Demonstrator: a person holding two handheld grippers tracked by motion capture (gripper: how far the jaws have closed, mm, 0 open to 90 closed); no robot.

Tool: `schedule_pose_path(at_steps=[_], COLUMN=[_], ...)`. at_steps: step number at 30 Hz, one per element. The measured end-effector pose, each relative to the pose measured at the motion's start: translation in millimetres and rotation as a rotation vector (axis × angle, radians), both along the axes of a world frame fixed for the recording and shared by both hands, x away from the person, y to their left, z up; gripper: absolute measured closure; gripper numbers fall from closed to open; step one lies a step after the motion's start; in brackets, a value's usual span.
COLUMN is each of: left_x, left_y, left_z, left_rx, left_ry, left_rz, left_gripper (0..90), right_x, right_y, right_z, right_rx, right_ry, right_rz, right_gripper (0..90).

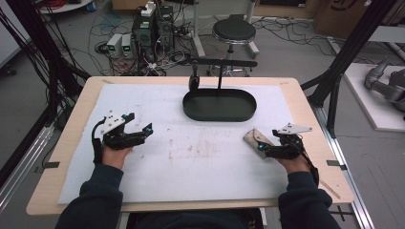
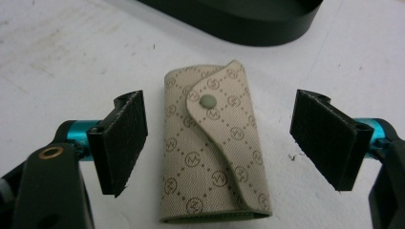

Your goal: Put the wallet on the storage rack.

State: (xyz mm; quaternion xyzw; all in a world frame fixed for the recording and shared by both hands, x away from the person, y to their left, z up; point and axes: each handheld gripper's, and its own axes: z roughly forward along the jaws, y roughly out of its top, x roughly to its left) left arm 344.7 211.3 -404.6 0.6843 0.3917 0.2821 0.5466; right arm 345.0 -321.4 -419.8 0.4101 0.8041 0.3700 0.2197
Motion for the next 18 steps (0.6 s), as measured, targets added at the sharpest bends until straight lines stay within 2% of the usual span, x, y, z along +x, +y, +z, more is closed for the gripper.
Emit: schedule_pose_path(at_steps=[3,7,11,14,17,18], left_x=[-0.2,-0.2,0.3,0.4,0.4,0.6], left_y=[0.4,0.1,-0.1,0.5,1.1,1.2], left_z=[0.1,0.0,-0.7,-1.2,-1.4,-1.6], left_rx=[0.002,0.001,0.002,0.005,0.004,0.003], left_ry=[0.0,0.003,0.005,0.01,0.012,0.014], left_rz=[-0.001,0.001,-0.001,0.001,0.008,0.007], left_gripper=[17.5,17.6,17.6,17.6,17.6,17.6], right_x=[3.3,8.1,11.9,15.7,19.0,19.5], right_y=[4.1,9.5,13.1,15.3,12.5,11.6], right_z=[-5.7,-11.8,-17.5,-23.7,-25.1,-24.8], right_rx=[-0.043,-0.066,-0.103,-0.141,-0.121,-0.102], right_ry=[0.024,0.047,0.068,0.103,0.119,0.14], right_rz=[-0.007,-0.009,0.006,0.014,0.025,0.026], right_gripper=[20.6,20.7,20.6,20.0,20.1,26.0])
